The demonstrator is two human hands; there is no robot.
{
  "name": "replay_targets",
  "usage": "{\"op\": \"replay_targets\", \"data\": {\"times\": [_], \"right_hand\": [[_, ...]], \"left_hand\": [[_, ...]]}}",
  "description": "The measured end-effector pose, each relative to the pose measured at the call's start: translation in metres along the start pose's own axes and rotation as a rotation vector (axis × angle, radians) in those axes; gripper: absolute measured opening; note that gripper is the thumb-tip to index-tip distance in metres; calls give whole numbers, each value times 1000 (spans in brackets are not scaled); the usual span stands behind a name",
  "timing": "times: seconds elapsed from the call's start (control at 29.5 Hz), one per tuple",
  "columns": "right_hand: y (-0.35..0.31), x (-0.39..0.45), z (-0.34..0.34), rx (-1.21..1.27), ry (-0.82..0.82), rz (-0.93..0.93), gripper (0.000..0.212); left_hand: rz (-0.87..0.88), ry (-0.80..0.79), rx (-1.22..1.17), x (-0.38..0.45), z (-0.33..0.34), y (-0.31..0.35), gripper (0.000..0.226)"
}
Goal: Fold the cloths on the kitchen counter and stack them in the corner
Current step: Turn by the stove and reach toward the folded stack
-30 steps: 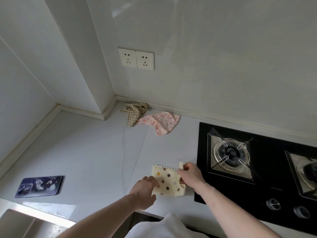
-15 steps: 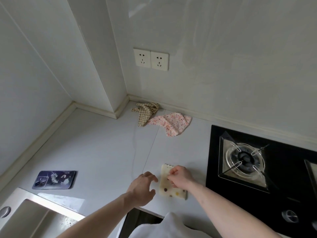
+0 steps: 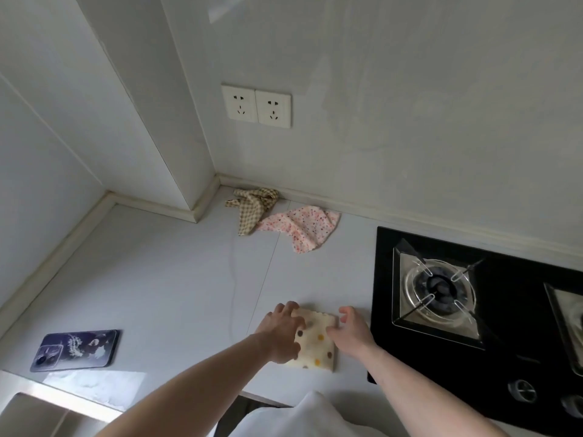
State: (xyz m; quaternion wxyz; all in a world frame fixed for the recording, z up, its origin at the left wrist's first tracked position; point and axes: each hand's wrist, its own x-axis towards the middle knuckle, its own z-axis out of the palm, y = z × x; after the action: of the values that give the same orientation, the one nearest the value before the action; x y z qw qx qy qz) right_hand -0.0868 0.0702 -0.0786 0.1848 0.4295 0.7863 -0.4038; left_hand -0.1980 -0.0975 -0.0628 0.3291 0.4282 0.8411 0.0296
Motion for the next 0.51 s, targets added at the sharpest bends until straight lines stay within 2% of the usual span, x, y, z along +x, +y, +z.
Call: {"op": "replay_targets", "data": {"times": [0.1, 0.24, 0.37, 0.44, 0.51], "right_hand": [[-2, 3, 4, -44, -13, 1, 62], [-4, 3, 6, -99, -66, -16, 22], [-6, 2, 4, -95, -89, -36, 15], [-8, -1, 3, -65, -80, -67, 14], [-9, -4, 3, -58, -51, -109, 14]], "left_hand": [[17, -54, 36, 3, 4, -1, 51], [60, -63, 5, 3, 5, -4, 47], [44, 79, -114, -1, 4, -8, 31], [4, 170, -174, -1, 5, -9, 40], [-56, 174, -236, 0, 5, -12, 59]]}}
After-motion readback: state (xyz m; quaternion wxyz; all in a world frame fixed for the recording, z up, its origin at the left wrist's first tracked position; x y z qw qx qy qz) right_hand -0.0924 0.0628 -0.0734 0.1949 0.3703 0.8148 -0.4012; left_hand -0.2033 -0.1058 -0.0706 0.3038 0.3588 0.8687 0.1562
